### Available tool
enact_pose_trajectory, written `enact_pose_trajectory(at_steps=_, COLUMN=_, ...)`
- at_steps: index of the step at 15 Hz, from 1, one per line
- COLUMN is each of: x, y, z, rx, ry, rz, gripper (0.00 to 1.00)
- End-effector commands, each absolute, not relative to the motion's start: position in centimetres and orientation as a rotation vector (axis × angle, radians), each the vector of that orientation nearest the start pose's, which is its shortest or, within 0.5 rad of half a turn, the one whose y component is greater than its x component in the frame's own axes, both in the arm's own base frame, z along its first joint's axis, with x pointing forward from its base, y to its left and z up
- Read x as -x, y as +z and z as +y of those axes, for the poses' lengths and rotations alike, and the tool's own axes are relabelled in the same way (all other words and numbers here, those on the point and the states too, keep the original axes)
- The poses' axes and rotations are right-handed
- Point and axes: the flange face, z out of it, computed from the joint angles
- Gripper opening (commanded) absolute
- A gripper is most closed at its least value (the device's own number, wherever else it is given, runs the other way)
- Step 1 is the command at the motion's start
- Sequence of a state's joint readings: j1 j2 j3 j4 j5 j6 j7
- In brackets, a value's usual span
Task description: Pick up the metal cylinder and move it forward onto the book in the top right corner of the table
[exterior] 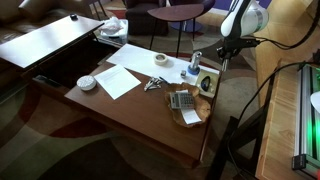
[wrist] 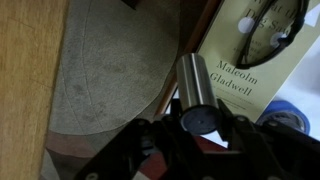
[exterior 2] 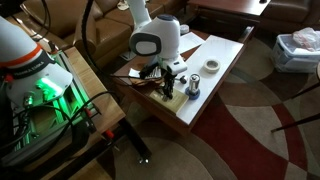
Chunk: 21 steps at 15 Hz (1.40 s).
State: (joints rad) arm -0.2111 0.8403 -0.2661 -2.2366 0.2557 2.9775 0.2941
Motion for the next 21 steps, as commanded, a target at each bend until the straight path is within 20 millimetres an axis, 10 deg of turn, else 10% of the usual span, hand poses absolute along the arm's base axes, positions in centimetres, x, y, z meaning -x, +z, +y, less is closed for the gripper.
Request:
enact_pose_trajectory(at_steps=1, x=-41.7, y=0.0, z=-24.4, rx=2.805, ry=-0.087, rz=1.592, gripper=0.12)
enact_pose_trajectory(at_steps=10, x=-41.3, y=-2.3, z=-22.4, rx=2.748, ry=-0.638, rz=1.605, gripper=0.12)
enact_pose_trajectory(at_steps=21, x=-41.2, y=-5.9, z=-19.8, rx=2.896, ry=-0.604, rz=1.497, gripper=0.12)
